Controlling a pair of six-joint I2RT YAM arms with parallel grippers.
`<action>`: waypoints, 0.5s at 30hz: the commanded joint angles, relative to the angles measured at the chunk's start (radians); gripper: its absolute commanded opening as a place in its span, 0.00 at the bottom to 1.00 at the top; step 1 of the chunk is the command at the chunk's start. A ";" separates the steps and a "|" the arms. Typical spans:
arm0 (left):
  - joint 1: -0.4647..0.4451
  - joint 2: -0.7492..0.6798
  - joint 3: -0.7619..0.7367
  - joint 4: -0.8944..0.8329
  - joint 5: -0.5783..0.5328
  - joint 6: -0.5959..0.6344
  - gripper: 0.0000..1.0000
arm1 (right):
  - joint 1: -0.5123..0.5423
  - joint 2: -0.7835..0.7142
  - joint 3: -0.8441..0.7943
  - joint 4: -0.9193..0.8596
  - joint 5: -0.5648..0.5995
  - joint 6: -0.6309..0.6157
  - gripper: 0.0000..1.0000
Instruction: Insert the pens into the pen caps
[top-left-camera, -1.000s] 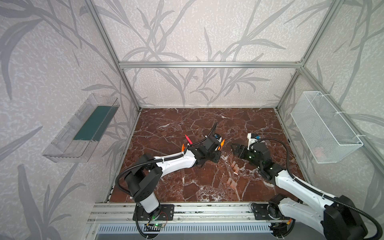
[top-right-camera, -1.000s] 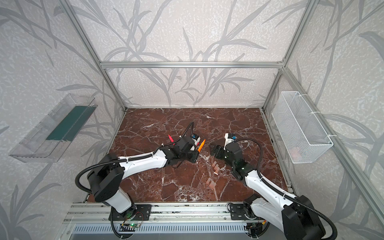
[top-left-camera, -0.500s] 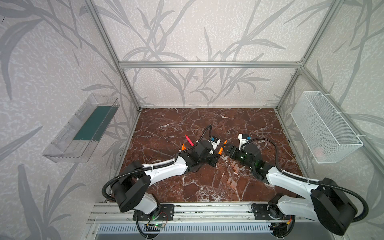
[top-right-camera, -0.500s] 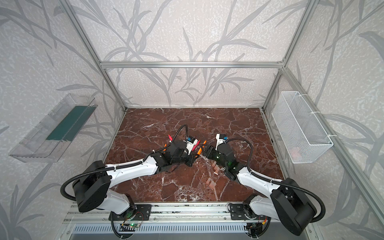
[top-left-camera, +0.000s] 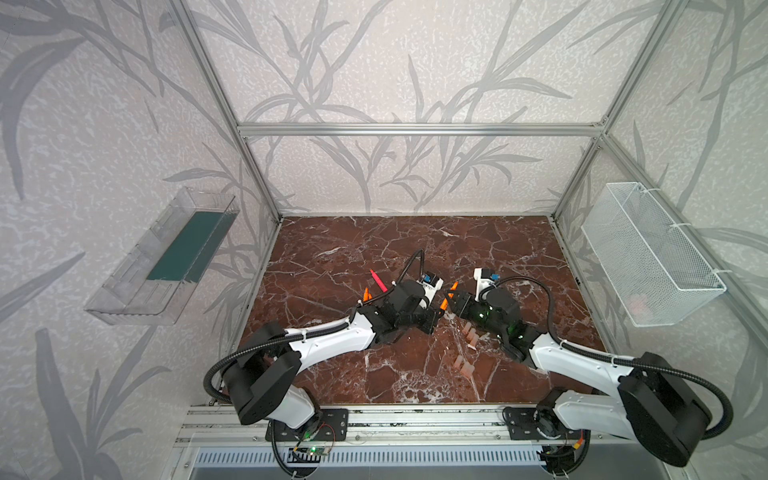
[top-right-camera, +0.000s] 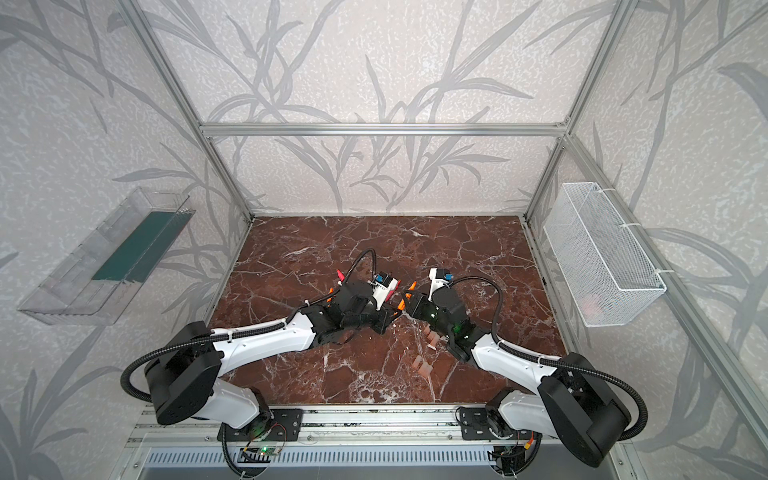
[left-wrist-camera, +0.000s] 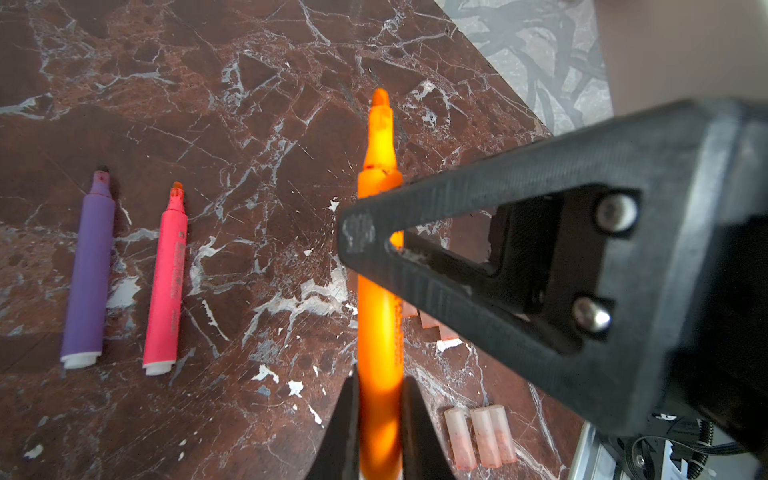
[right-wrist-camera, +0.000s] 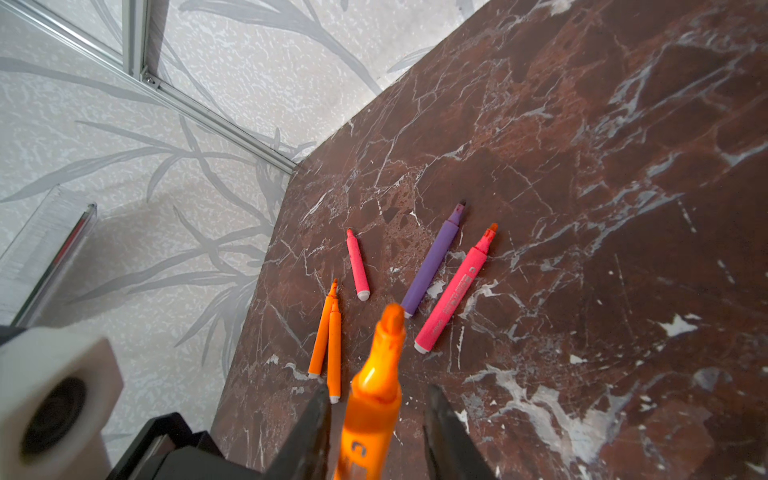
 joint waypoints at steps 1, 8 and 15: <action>-0.002 -0.039 -0.018 0.025 0.016 0.006 0.00 | 0.003 0.001 0.026 0.028 0.006 0.000 0.25; -0.002 -0.050 -0.026 0.030 -0.002 0.006 0.17 | 0.030 -0.037 0.015 0.017 0.025 -0.008 0.09; -0.003 -0.047 -0.048 0.083 -0.013 -0.001 0.33 | 0.105 -0.098 -0.012 0.027 0.096 -0.023 0.03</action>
